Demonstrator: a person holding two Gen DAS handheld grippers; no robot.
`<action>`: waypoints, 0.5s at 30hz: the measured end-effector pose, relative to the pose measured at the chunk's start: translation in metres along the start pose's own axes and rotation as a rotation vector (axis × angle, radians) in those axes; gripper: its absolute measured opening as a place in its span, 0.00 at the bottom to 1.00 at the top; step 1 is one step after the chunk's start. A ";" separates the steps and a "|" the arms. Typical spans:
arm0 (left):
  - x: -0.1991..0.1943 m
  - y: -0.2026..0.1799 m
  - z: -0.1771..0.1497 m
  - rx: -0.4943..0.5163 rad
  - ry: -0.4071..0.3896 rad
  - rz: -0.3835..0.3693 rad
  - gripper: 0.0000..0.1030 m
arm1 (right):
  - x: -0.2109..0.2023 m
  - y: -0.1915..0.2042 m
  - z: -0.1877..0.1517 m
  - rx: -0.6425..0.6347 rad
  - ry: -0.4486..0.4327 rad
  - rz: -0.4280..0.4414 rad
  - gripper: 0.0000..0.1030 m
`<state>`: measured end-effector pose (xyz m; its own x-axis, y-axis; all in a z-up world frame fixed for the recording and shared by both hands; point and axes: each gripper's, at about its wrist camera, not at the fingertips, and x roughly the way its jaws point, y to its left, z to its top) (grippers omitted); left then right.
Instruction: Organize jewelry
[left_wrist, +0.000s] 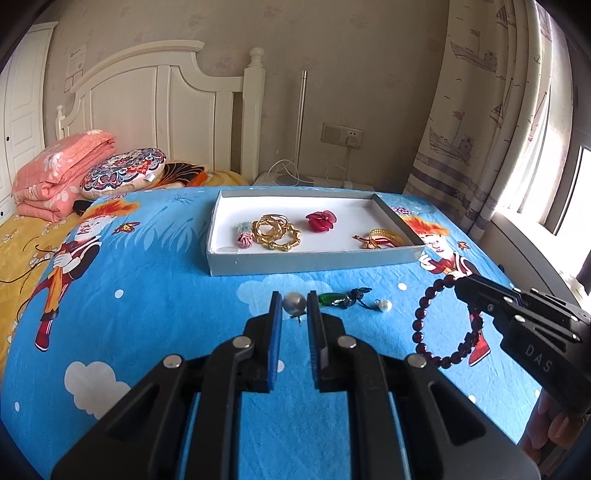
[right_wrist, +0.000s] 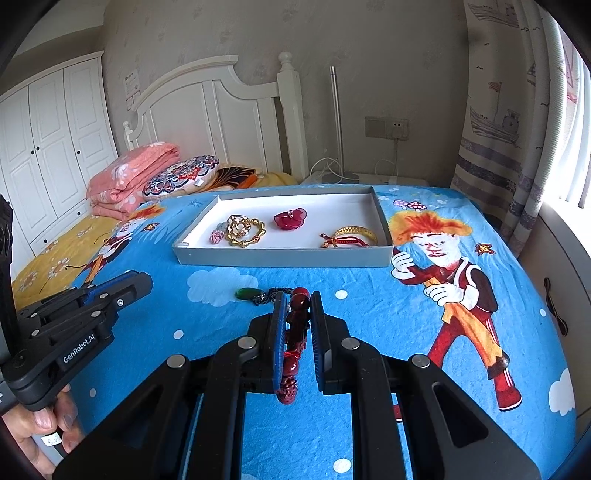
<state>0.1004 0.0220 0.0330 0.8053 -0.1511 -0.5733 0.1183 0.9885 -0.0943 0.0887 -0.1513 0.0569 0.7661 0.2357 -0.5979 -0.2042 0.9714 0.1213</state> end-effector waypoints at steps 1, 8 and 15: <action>0.001 0.000 0.001 0.002 -0.001 0.000 0.13 | 0.000 0.000 0.001 0.001 -0.002 -0.001 0.13; 0.005 -0.002 0.011 0.021 -0.014 0.004 0.13 | 0.000 0.001 0.013 -0.007 -0.021 0.005 0.13; 0.016 -0.003 0.029 0.036 -0.021 0.005 0.13 | 0.005 -0.001 0.032 -0.018 -0.040 0.004 0.13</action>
<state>0.1293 0.0166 0.0478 0.8180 -0.1467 -0.5561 0.1352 0.9889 -0.0620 0.1119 -0.1503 0.0789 0.7889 0.2407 -0.5654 -0.2176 0.9699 0.1094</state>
